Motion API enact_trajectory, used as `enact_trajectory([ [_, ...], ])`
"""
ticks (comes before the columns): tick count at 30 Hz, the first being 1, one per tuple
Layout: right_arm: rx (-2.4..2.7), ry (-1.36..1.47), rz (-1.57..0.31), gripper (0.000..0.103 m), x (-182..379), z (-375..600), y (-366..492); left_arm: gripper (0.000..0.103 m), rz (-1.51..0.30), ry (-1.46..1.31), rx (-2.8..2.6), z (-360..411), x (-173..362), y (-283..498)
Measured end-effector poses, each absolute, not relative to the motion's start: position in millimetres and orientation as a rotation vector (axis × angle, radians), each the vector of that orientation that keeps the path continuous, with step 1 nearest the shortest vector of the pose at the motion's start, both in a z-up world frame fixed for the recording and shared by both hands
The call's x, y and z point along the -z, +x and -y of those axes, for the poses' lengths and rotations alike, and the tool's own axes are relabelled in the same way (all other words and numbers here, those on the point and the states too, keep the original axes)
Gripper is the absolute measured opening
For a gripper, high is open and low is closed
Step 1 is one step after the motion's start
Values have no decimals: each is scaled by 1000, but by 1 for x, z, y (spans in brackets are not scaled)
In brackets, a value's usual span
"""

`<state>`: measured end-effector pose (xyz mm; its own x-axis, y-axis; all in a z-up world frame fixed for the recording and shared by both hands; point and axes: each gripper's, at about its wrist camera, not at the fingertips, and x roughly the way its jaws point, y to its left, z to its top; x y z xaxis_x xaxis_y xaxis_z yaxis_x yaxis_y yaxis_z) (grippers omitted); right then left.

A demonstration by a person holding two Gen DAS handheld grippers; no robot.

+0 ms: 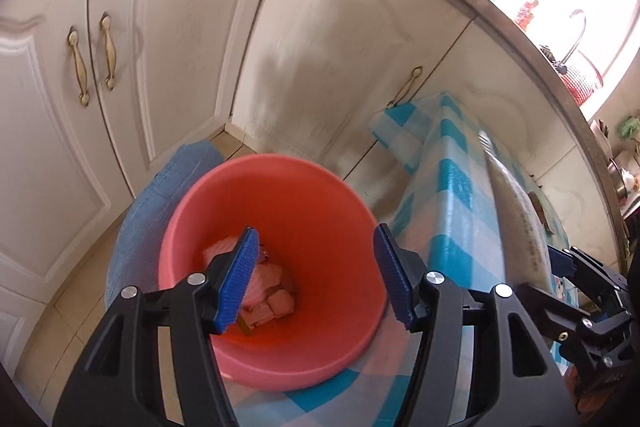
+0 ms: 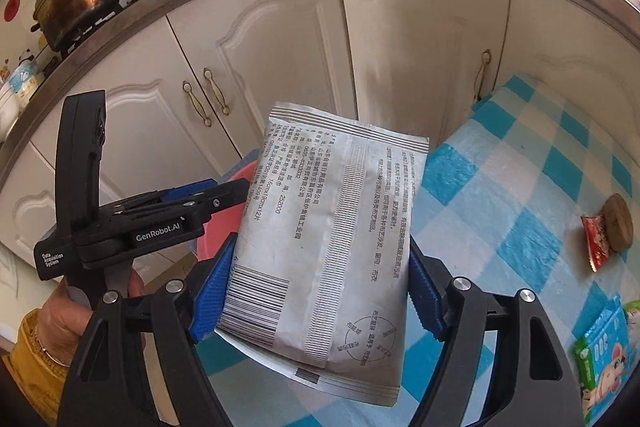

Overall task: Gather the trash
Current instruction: 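Carry the lump and paper packet over the red basin and open both tools, then move both tools back over the table toward the foil tray and bottle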

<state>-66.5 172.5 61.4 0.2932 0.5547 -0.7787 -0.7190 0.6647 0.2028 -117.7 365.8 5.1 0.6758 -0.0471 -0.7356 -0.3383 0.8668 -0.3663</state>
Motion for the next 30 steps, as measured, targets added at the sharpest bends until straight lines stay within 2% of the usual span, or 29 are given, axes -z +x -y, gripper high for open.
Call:
enact_trajectory([
  [12,-936,-266,-1032,79,-32,-227,-51,61,-825,-541,-260,-394,5,-139],
  [14,-945,-287,-1029,82,-29,-236,-54,67,-822,-552,-274,-399,7,-141],
  [16,-939,-304,-1035,90,-25,-242,-53,72,-820,-560,-293,-403,7,-144],
  [20,-935,-213,-1064,90,-24,-234,-47,82,-817,-565,-321,-411,7,-149],
  [30,-880,46,-1026,91,-49,-167,-37,88,-798,-618,-270,-409,2,-154],
])
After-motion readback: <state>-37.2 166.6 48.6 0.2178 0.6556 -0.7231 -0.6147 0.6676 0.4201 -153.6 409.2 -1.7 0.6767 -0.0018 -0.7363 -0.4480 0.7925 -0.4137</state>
